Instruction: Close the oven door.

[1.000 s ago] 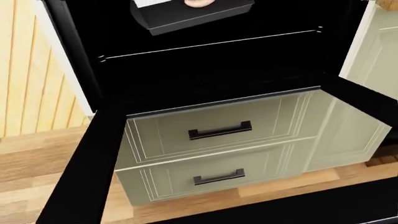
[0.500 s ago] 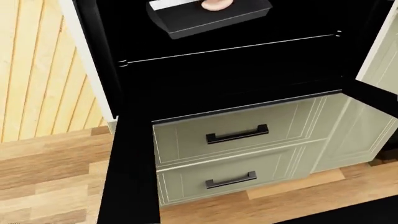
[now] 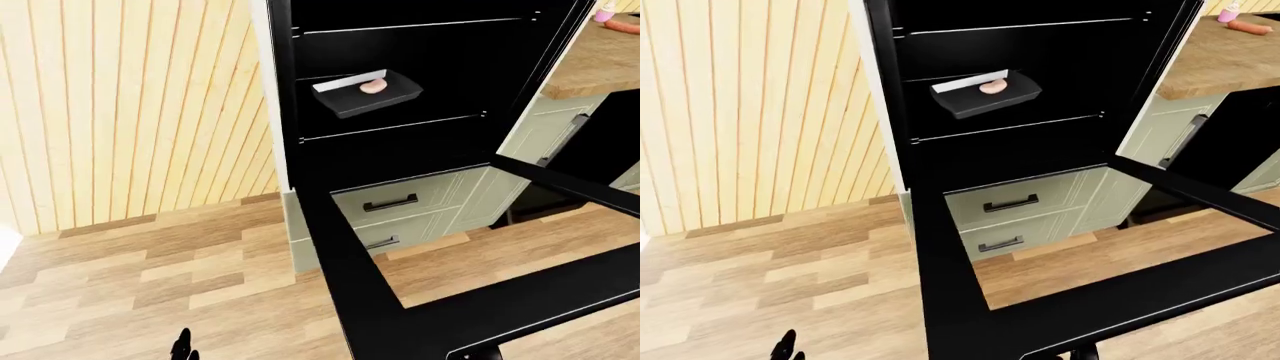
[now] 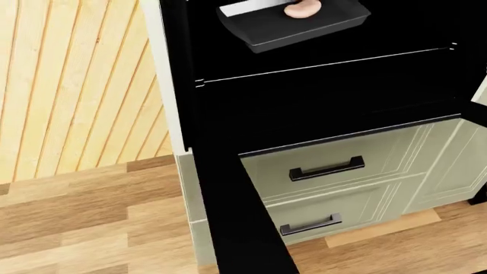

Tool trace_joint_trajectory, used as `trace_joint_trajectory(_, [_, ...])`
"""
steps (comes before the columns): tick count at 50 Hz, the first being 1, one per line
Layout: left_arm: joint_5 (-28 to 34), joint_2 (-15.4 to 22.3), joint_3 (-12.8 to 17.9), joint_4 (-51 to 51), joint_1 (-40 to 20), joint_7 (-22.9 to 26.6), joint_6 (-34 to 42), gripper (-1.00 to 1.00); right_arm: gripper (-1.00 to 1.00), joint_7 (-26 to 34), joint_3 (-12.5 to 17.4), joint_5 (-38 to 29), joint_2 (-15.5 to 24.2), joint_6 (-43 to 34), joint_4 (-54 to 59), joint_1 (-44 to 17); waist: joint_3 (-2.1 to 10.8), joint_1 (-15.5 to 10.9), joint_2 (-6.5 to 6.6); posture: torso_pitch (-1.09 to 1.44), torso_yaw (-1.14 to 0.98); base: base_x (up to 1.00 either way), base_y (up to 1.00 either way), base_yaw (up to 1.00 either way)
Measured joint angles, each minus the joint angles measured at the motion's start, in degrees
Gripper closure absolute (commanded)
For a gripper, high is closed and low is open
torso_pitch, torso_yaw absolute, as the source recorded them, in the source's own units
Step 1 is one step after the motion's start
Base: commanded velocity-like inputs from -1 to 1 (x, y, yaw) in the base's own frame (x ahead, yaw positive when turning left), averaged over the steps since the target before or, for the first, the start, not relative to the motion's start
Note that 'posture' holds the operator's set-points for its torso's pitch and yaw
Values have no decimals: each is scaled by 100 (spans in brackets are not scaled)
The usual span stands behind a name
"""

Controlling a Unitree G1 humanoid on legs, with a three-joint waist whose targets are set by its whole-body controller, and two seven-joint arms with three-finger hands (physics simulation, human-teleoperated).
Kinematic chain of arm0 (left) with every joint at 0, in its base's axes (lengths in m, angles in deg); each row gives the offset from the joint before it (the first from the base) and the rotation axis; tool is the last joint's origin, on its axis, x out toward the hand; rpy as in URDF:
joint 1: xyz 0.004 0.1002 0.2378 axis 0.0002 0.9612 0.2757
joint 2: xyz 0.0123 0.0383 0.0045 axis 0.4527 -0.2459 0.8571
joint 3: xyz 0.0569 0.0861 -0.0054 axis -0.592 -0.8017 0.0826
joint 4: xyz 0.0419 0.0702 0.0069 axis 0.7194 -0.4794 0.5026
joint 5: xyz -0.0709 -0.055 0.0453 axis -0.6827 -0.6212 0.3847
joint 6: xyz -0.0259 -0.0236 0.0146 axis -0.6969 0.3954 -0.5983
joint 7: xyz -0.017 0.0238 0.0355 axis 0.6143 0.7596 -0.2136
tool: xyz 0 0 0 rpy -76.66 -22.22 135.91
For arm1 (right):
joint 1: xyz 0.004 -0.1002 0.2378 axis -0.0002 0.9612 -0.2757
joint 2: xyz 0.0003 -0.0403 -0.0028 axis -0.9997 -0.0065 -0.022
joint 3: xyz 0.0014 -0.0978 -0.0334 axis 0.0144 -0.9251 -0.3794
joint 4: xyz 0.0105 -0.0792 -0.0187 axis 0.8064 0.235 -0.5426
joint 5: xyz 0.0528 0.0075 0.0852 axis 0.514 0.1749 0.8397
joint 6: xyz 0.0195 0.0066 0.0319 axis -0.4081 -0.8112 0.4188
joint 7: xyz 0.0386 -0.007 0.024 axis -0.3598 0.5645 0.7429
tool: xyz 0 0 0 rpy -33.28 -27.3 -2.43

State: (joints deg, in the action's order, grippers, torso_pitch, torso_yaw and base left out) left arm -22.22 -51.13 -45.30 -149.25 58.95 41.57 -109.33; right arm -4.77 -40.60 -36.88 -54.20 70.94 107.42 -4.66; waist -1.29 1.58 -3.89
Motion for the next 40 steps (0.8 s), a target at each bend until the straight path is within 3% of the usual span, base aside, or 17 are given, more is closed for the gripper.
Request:
trace_joint_trajectory(4, [-25, 54, 30, 61, -28, -15, -44, -100, -100, -4, -9, -5, 4, 18, -42, -34, -93, -14, 400, 0, 0, 0, 49, 0])
trace_joint_trajectory(7, [-38, 85, 32, 61, -10, -32, -78, -100, -100, 5, -15, -10, -11, 27, -21, -21, -31, -69, 841, 0, 0, 0, 49, 0])
trace_joint_trajectory(11, [-78, 155, 74, 55, 5, -86, -54, -100, -100, 69, -118, -83, -191, -22, 5, -20, -48, -168, 773, 0, 0, 0, 49, 0])
trace_joint_trajectory(17, [-64, 109, 41, 63, -20, -54, -67, -100, -100, 62, -43, -54, -68, -27, -4, -24, -117, -113, 348, 0, 0, 0, 49, 0])
trace_joint_trajectory(24, [-54, 105, 47, 39, 4, -38, -50, -100, -100, 74, -22, -33, -45, 45, -10, -20, -98, -93, -59, 0, 0, 0, 49, 0])
trace_joint_trajectory(26, [-43, 32, 21, 37, -1, -31, -41, -100, -100, 58, 1, -31, -12, 19, 10, -4, -100, -34, 58, 0, 0, 0, 48, 0])
trace_joint_trajectory(29, [-9, 6, 0, -1, 24, -2, -24, -100, -100, 26, -3, -44, -25, -5, 50, 44, 10, -23, 57, 0, 0, 0, 31, 0])
trace_joint_trajectory(33, [-19, 86, 38, 81, -12, -17, -99, -100, -100, -16, -33, -101, -15, 61, -21, -5, -84, 1, 586, 0, 0, 0, 0, 0])
trace_joint_trajectory(36, [-56, 178, 85, 101, -23, -69, -92, -100, -100, -11, -91, -170, -205, 82, -5, -30, -192, -106, 419, 0, 0, 0, 0, 0])
trace_joint_trajectory(38, [-70, 165, 87, 66, 13, -84, -102, -100, -100, 156, -43, -136, -269, 149, 46, -1, -186, -149, 312, 0, 0, 0, 0, 0])
trace_joint_trajectory(40, [-66, 122, 69, 44, 28, -80, -102, -100, -100, -204, -224, -356, -190, 357, 67, 46, -160, -110, 205, 0, 0, 0, 0, 0])
